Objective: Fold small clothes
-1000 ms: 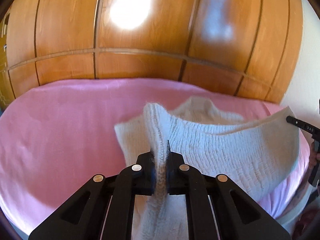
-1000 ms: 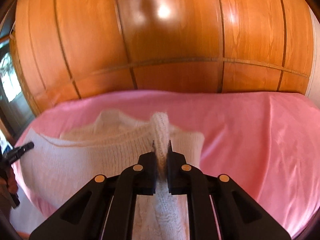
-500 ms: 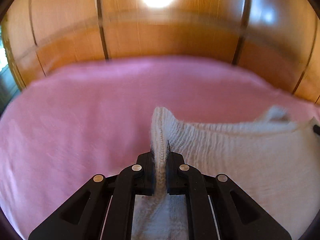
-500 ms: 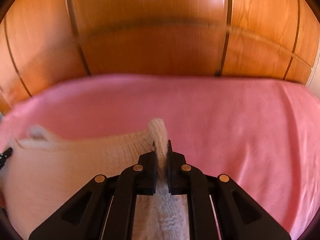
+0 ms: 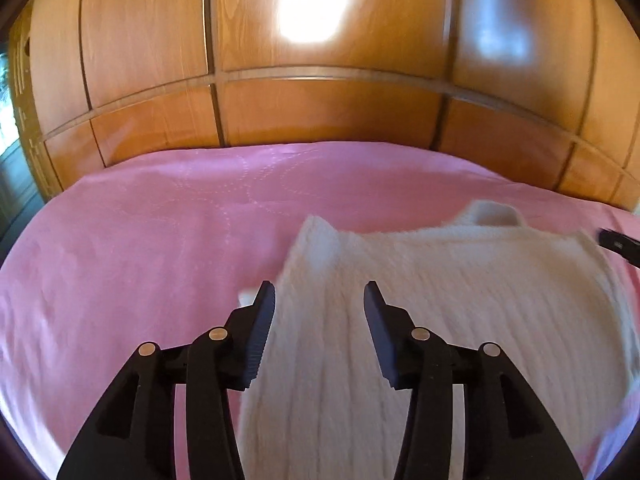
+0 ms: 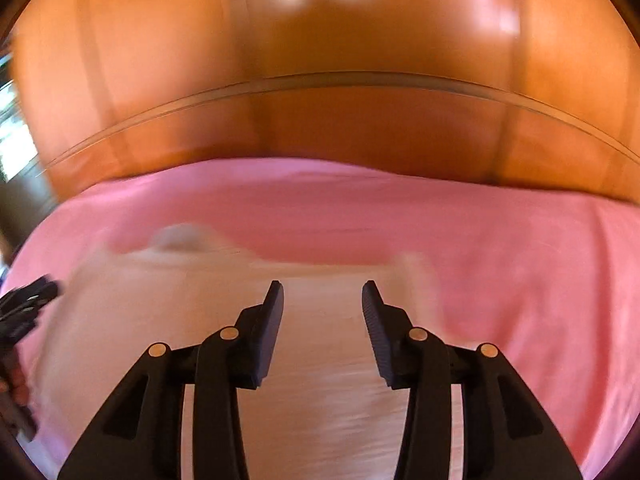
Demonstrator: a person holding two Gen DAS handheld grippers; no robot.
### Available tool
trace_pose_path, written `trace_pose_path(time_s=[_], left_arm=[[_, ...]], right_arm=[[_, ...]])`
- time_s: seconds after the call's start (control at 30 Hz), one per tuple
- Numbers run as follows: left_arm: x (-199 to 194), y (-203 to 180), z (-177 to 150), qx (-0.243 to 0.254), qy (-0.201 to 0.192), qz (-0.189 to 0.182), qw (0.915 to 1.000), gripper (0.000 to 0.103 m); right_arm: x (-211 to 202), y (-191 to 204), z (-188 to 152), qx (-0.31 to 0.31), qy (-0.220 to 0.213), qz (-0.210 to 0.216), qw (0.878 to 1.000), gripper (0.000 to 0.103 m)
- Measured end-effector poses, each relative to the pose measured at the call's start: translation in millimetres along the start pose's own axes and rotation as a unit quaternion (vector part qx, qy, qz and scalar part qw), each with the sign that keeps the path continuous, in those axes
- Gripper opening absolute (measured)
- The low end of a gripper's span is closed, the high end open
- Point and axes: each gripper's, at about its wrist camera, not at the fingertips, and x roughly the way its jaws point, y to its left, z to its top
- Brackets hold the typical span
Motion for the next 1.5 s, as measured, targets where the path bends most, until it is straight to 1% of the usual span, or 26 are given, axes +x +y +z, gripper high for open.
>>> trace_pose_path(time_s=[0.07, 0.1, 0.13, 0.17, 0.2, 0.23, 0.27, 0.3, 0.33, 0.37, 0.4, 0.47, 0.57, 0.6, 0.63, 0.73, 0.77, 0.97, 1.0, 1.07, 1.1, 1.13, 1.17, 1.27, 1.4, 1.5], left_arm=[[-9, -5, -10, 0.005, 0.001, -0.006, 1.0, 0.045], [-13, -5, -14, 0.003, 0.003, -0.012, 0.9999, 0.045], [-15, -5, -18, 0.001, 0.007, -0.023, 0.9997, 0.045], [-14, -8, -23, 0.003, 0.011, -0.028, 0.9995, 0.045], [-13, -11, -27, 0.011, 0.015, -0.018, 0.9997, 0.045], [-10, -14, -31, 0.017, 0.02, -0.011, 0.9996, 0.045], [-7, -15, -33, 0.019, 0.029, -0.005, 0.9994, 0.045], [-5, -14, -34, 0.013, 0.034, -0.005, 0.9993, 0.045], [-5, -16, -35, 0.01, 0.035, -0.003, 0.9993, 0.045], [-6, -18, -36, 0.008, 0.033, 0.003, 0.9994, 0.046], [-9, -19, -36, 0.01, 0.025, 0.009, 0.9996, 0.053], [-15, -21, -38, 0.01, 0.012, 0.017, 0.9997, 0.06], [-19, -24, -39, 0.02, 0.005, 0.027, 0.9994, 0.06], [-20, -23, -40, 0.021, 0.005, 0.03, 0.9993, 0.06], [-20, -24, -41, 0.025, 0.005, 0.032, 0.9992, 0.06], [-21, -22, -40, 0.025, 0.005, 0.028, 0.9993, 0.06], [-22, -21, -39, 0.026, 0.005, 0.031, 0.9992, 0.06], [-32, -16, -38, 0.025, -0.002, 0.035, 0.9991, 0.06], [-33, -16, -37, 0.026, -0.004, 0.035, 0.999, 0.06], [-38, -15, -38, 0.027, -0.008, 0.035, 0.999, 0.06], [-39, -15, -38, 0.028, -0.009, 0.036, 0.9989, 0.06], [-42, -15, -38, 0.029, -0.009, 0.036, 0.9989, 0.06], [-44, -15, -39, 0.03, -0.011, 0.035, 0.9989, 0.06], [-48, -15, -40, 0.035, -0.015, 0.04, 0.9985, 0.06], [-55, -15, -41, 0.034, -0.017, 0.039, 0.9985, 0.06], [-58, -15, -42, 0.034, -0.016, 0.04, 0.9985, 0.06]], right_arm=[[8, 23, 0, -0.014, 0.018, 0.036, 0.999, 0.039], [14, 35, -2, -0.023, 0.03, 0.043, 0.998, 0.038], [31, 51, -3, -0.034, 0.056, 0.05, 0.997, 0.038], [43, 56, -3, -0.035, 0.076, 0.054, 0.995, 0.038], [65, 66, -7, -0.035, 0.111, 0.047, 0.992, 0.038], [75, 69, -8, -0.04, 0.115, 0.035, 0.992, 0.03], [82, 75, -8, -0.051, 0.112, 0.023, 0.992, 0.025], [87, 78, -4, -0.057, 0.11, 0.015, 0.992, 0.012], [89, 79, -1, -0.059, 0.108, 0.007, 0.992, 0.005], [87, 82, 4, -0.06, 0.102, 0.003, 0.993, 0.005], [83, 83, 5, -0.059, 0.094, 0.002, 0.994, 0.004], [81, 79, 11, -0.065, 0.079, -0.005, 0.995, 0.004], [79, 77, 16, -0.066, 0.063, -0.015, 0.996, 0.003], [83, 76, 17, -0.066, 0.061, -0.02, 0.996, 0.0], [87, 74, 17, -0.07, 0.059, -0.032, 0.995, 0.0], [119, 79, 15, -0.071, 0.074, -0.047, 0.994, 0.0], [121, 81, 15, -0.069, 0.071, -0.049, 0.994, 0.0], [109, 81, 17, -0.07, 0.057, -0.046, 0.995, 0.0], [104, 78, 17, -0.064, 0.054, -0.044, 0.995, 0.002], [96, 78, 15, -0.056, 0.045, -0.042, 0.996, 0.012], [93, 79, 16, -0.055, 0.04, -0.043, 0.997, 0.03], [85, 79, 16, -0.052, 0.029, -0.042, 0.997, 0.051], [77, 78, 14, -0.051, 0.022, -0.042, 0.998, 0.054], [56, 76, 10, -0.053, 0.01, -0.032, 0.998, 0.053], [36, 70, 2, -0.052, 0.009, -0.029, 0.998, 0.063], [23, 57, -8, -0.046, 0.015, -0.034, 0.998, 0.065]])
